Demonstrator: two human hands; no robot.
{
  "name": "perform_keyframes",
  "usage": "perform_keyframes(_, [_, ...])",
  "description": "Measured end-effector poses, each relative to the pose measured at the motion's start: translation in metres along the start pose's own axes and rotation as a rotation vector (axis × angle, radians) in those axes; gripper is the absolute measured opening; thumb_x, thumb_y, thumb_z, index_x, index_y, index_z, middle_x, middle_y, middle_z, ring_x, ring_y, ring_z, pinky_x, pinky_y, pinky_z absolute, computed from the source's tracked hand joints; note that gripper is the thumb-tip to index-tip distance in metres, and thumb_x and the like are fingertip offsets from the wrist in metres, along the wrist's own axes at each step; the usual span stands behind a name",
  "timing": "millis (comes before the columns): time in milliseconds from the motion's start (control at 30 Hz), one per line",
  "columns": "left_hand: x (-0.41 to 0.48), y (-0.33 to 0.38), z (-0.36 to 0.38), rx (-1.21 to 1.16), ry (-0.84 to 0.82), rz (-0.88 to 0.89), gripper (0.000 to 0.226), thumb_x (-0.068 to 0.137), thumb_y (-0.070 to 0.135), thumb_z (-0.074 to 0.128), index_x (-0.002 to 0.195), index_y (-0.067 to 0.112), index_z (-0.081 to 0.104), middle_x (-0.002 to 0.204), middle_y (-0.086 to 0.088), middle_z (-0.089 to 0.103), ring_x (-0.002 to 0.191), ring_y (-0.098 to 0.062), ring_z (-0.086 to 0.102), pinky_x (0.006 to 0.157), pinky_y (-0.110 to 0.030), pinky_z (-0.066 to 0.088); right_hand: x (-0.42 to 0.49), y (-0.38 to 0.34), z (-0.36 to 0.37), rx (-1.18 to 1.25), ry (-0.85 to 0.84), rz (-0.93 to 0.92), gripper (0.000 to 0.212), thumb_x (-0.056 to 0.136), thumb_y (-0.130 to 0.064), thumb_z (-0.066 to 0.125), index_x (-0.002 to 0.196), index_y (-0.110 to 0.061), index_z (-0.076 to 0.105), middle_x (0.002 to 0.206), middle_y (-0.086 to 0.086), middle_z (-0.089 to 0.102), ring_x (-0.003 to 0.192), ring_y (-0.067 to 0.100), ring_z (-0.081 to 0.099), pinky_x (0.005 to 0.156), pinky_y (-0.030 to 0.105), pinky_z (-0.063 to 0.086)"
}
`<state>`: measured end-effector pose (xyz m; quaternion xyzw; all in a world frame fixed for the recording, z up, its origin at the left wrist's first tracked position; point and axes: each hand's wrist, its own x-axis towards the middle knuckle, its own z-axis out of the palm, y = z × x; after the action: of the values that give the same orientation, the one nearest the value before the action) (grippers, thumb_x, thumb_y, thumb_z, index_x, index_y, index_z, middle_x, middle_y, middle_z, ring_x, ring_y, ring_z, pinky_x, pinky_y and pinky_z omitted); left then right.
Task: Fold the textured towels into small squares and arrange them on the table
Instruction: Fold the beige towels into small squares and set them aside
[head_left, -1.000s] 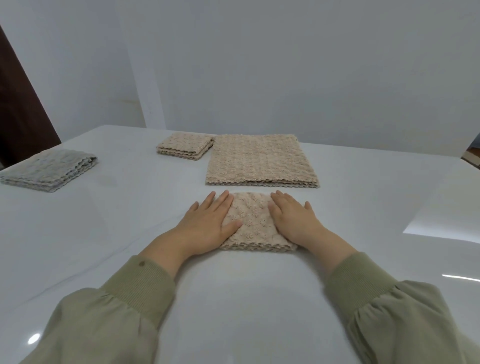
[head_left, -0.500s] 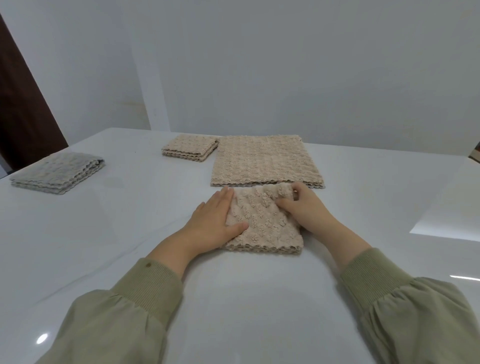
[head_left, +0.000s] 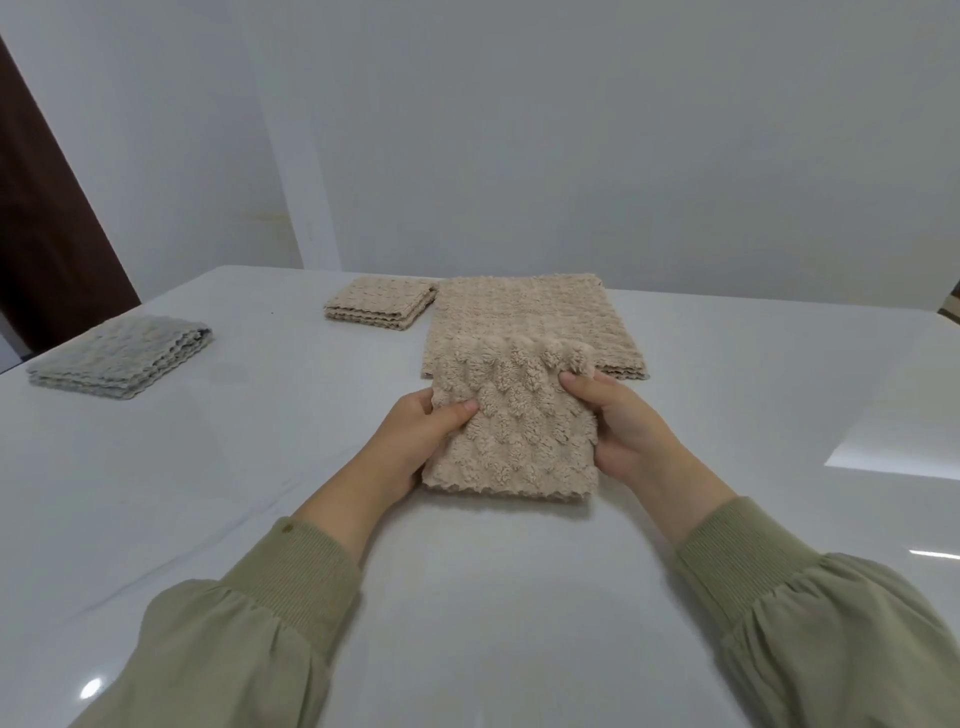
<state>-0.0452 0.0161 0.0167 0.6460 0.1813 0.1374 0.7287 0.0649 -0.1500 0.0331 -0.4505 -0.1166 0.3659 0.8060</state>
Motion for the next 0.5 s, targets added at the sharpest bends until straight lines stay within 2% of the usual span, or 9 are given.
perform_keyframes(67, [0.003,-0.001,-0.001,0.049,0.064,0.026,0.016,0.089,0.013,0.061,0.105,0.009,0.062,0.097,-0.008,0.071,0.085,-0.018,0.069,0.075,-0.03,0.056,0.001,0.007,0.002,-0.071,0.03,0.032,0.036,0.089,-0.014,0.057,0.121,0.003,0.056,0.11,0.021,0.067,0.097,0.031,0.067,0.075,0.038,0.058])
perform_keyframes(100, [0.005,-0.002,-0.003,0.087,0.084,0.041,0.02,0.089,0.014,0.061,0.109,0.01,0.061,0.1,-0.008,0.07,0.088,-0.019,0.069,0.078,-0.031,0.055,0.001,0.011,0.004,-0.123,0.046,0.023,0.036,0.089,-0.016,0.059,0.12,0.002,0.057,0.111,0.021,0.067,0.097,0.03,0.067,0.074,0.037,0.058])
perform_keyframes(167, [0.005,-0.002,-0.007,0.163,0.085,0.064,0.024,0.09,0.016,0.061,0.114,0.012,0.059,0.103,-0.004,0.07,0.092,-0.018,0.068,0.083,-0.033,0.053,0.001,0.017,0.008,-0.188,0.086,-0.045,0.028,0.089,-0.011,0.06,0.115,-0.001,0.059,0.104,0.018,0.069,0.089,0.028,0.069,0.07,0.036,0.058])
perform_keyframes(267, [-0.001,0.002,-0.022,0.194,0.045,0.038,0.025,0.089,0.017,0.063,0.114,0.015,0.059,0.103,-0.003,0.07,0.092,-0.018,0.069,0.082,-0.032,0.054,0.0,0.029,0.019,-0.243,0.15,-0.129,0.029,0.086,-0.001,0.061,0.115,-0.004,0.058,0.103,0.018,0.07,0.09,0.03,0.069,0.078,0.042,0.057])
perform_keyframes(400, [-0.015,0.01,-0.059,0.276,0.071,0.003,0.033,0.084,0.02,0.07,0.115,0.015,0.06,0.098,-0.004,0.073,0.087,-0.019,0.071,0.078,-0.032,0.055,-0.002,0.055,0.049,-0.327,0.18,-0.119,0.03,0.085,-0.005,0.064,0.114,-0.01,0.056,0.102,0.013,0.069,0.091,0.027,0.069,0.084,0.044,0.055])
perform_keyframes(500, [-0.034,0.019,-0.098,0.407,0.04,-0.067,0.037,0.079,0.025,0.074,0.113,0.019,0.061,0.098,-0.004,0.073,0.088,-0.02,0.071,0.082,-0.034,0.055,-0.004,0.076,0.073,-0.46,0.179,-0.111,0.033,0.083,-0.005,0.064,0.113,-0.012,0.051,0.104,0.01,0.066,0.092,0.024,0.067,0.084,0.043,0.055])
